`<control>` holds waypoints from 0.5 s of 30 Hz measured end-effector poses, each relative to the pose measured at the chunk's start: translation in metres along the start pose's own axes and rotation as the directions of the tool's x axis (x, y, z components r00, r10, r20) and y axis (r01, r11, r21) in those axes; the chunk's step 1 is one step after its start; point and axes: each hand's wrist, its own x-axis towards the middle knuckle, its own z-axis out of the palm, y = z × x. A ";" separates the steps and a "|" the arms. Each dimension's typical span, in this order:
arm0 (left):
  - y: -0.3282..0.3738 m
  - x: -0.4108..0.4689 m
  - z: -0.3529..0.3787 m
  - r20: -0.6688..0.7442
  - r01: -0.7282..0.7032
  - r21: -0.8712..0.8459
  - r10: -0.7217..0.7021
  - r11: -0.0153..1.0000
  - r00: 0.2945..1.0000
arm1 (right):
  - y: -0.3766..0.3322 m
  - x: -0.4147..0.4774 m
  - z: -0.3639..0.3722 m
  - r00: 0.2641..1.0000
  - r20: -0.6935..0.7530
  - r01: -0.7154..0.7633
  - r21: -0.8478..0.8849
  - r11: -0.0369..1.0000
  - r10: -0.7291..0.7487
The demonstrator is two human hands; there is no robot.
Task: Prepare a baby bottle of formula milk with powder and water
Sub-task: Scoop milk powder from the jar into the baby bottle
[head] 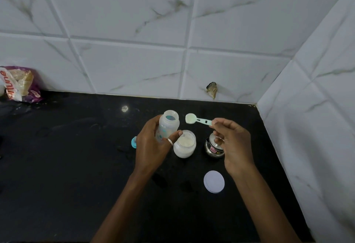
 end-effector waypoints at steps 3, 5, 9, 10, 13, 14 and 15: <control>-0.006 -0.005 0.001 0.011 0.037 -0.003 -0.037 0.999 0.999 | 0.019 0.010 -0.003 1.000 -0.024 -0.020 -0.067 0.998 0.018; -0.008 -0.007 0.001 0.019 0.057 -0.009 -0.057 0.998 0.998 | 0.029 0.017 -0.004 0.999 -0.029 -0.025 -0.118 0.993 0.021; -0.016 -0.010 0.001 0.028 0.101 0.006 -0.102 0.995 0.994 | 0.043 0.032 0.000 0.987 -0.004 0.149 -0.388 0.910 -0.163; -0.017 -0.010 0.001 0.027 0.112 0.007 -0.112 0.994 0.993 | 0.044 0.036 0.001 0.973 0.026 0.217 -0.460 0.861 -0.231; -0.023 -0.010 0.002 0.018 0.125 0.013 -0.125 0.992 0.992 | 0.049 0.047 0.010 0.914 0.161 0.385 -0.635 0.670 -0.373; -0.025 -0.011 0.002 0.015 0.130 0.014 -0.130 0.991 0.991 | 0.052 0.051 0.013 0.892 0.210 0.428 -0.679 0.597 -0.401; -0.026 -0.011 0.001 0.014 0.134 0.018 -0.134 0.991 0.991 | 0.056 0.055 0.017 0.870 0.259 0.465 -0.715 0.522 -0.419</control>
